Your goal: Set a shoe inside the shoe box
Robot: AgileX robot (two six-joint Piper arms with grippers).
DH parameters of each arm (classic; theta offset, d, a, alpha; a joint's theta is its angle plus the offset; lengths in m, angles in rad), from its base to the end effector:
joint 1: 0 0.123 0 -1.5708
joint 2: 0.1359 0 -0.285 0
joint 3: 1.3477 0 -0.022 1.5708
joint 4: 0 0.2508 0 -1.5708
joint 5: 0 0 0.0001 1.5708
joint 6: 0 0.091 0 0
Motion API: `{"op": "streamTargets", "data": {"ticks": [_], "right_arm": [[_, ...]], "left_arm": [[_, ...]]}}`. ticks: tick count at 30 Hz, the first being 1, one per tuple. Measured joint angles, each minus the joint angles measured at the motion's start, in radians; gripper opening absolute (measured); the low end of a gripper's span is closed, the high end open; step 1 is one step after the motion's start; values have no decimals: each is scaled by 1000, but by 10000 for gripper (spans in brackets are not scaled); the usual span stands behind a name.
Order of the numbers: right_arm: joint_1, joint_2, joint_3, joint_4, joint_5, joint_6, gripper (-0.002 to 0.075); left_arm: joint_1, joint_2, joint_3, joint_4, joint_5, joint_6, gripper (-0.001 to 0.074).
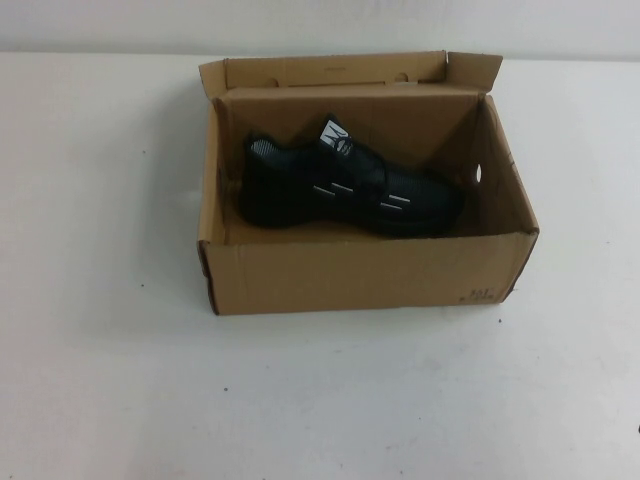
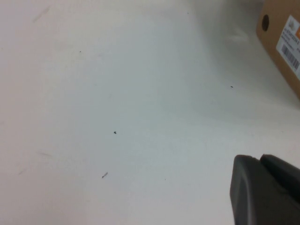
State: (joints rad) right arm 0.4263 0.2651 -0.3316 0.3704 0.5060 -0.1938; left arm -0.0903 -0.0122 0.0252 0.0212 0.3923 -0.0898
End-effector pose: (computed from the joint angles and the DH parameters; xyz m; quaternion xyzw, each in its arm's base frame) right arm 0.0544 0.0423 0.2659 -0.1688 0.7923 0.2295 0.5395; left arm 0.0519 -0.0040 0.1701 0.0058 0.8101 -0.0437 0.5846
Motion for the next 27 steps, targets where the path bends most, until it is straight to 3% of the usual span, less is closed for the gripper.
{"op": "streamTargets", "data": {"ticks": [9,20,27], "right_arm": [[-15,-9,0,6,5,0,-16],[-285,-226,0,-19,37,0,-16],[-328,-253,44,-145,-2,0,-16]], "left_arm": [[0,0,0,0,0,0,-1],[0,0,0,2,0,0,-1],[0,0,0,2,0,-1,-1]]}}
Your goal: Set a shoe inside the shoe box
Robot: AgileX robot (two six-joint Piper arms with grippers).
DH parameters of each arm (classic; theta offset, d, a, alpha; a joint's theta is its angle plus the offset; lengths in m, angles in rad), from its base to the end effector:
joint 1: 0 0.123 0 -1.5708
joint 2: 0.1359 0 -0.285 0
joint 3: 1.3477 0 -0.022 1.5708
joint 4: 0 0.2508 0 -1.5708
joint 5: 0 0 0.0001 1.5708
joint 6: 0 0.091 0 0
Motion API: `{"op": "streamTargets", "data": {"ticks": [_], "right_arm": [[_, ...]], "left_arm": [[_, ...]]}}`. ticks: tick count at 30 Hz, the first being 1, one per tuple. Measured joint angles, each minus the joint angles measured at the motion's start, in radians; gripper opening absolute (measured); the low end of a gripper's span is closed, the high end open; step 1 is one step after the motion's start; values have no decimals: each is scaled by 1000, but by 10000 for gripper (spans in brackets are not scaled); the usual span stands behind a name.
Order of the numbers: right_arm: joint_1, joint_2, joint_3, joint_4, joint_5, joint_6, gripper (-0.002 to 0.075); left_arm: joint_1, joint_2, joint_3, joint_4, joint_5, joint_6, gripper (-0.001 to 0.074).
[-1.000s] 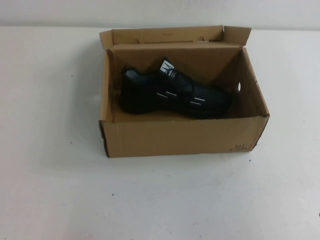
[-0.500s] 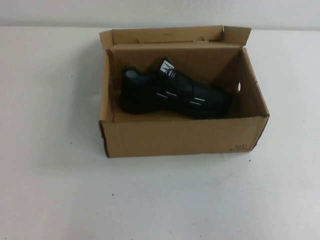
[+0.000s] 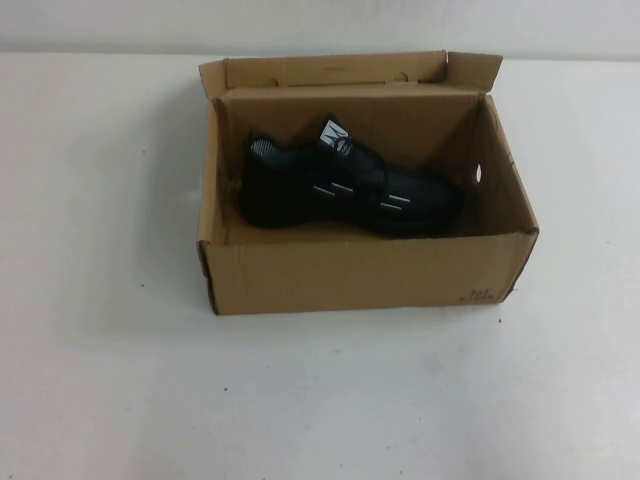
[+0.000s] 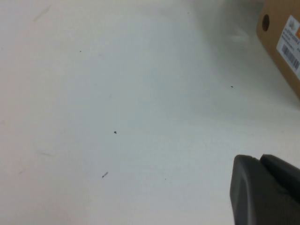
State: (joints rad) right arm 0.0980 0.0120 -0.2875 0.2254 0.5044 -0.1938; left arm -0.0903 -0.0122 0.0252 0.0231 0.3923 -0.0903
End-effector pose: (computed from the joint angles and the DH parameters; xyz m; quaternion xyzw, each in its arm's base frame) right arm 0.0333 0.0132 0.2626 -0.0708 0.7483 0.0743 0.6554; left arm 0.0519 -0.0039 0.1701 0.0061 0.8101 -0.0431 0.5846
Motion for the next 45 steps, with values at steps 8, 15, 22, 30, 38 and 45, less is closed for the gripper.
{"op": "streamTargets", "data": {"ticks": [8,15,22,30,38,45], "right_arm": [[0,0,168,-4,-89,44,-16],[0,-16,285,-237,-192,320,-16],[0,-20,312,-279,-202,391,-16],[0,-20,312,-270,-160,392,-16],[0,-22,312,-259,-160,394,-16],[0,-22,312,-259,-160,394,-16]], "left_arm": [[0,0,0,0,0,-2,-1],[0,0,0,0,0,-2,-1],[1,0,0,0,0,-2,-1],[2,0,0,0,2,-2,-1],[2,0,0,0,2,-2,-1],[2,0,0,0,2,-2,-1]]}}
